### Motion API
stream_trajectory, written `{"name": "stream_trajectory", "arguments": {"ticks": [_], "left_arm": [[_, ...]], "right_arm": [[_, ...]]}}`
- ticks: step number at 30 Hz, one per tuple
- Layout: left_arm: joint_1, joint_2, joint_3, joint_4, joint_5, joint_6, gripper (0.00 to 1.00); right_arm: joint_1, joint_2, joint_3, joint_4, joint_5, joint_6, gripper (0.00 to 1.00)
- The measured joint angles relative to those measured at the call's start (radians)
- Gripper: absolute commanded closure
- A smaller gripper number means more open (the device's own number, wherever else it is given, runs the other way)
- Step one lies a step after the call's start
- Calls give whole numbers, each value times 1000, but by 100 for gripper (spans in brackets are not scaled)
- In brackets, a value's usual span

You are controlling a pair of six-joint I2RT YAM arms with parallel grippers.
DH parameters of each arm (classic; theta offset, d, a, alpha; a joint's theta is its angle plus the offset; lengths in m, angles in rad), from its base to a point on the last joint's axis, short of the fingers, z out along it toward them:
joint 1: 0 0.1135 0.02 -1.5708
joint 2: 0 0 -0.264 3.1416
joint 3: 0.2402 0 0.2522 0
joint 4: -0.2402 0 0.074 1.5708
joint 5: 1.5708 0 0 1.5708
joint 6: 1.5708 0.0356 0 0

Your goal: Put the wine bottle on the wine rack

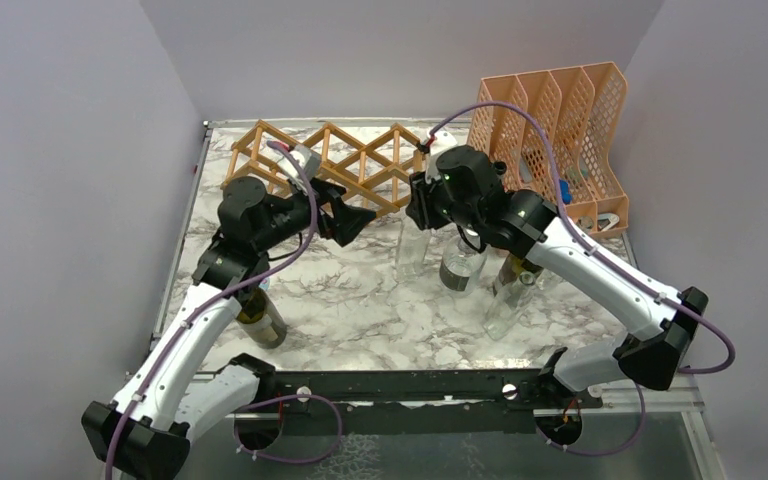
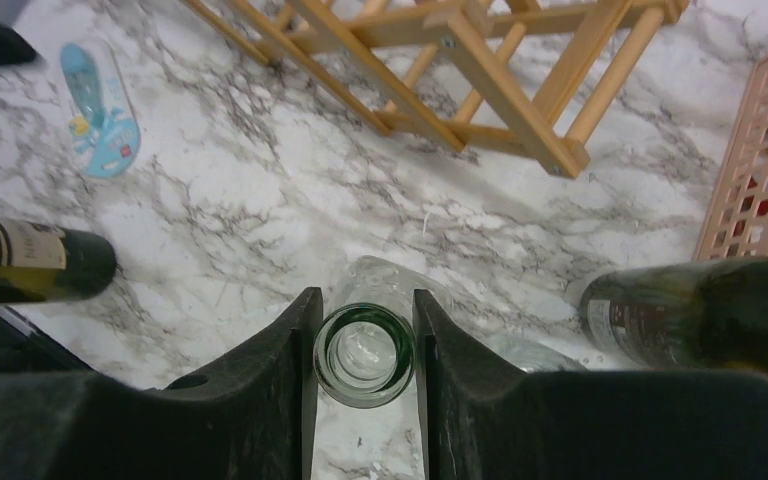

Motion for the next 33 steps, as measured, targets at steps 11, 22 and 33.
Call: {"name": "stream_trajectory", "arguments": {"ticks": [11,22,33], "left_arm": [[-129,68,-202,307,-6,93,1],[-131,195,-217,416,24,160,2],[-135,195,-246,486,148,203,41]], "right_arm": [[0,-36,121,78,-16,36,99],[0,-75,217,86,-105,68,99],[0,-106,239,68,-164,93,99]]}}
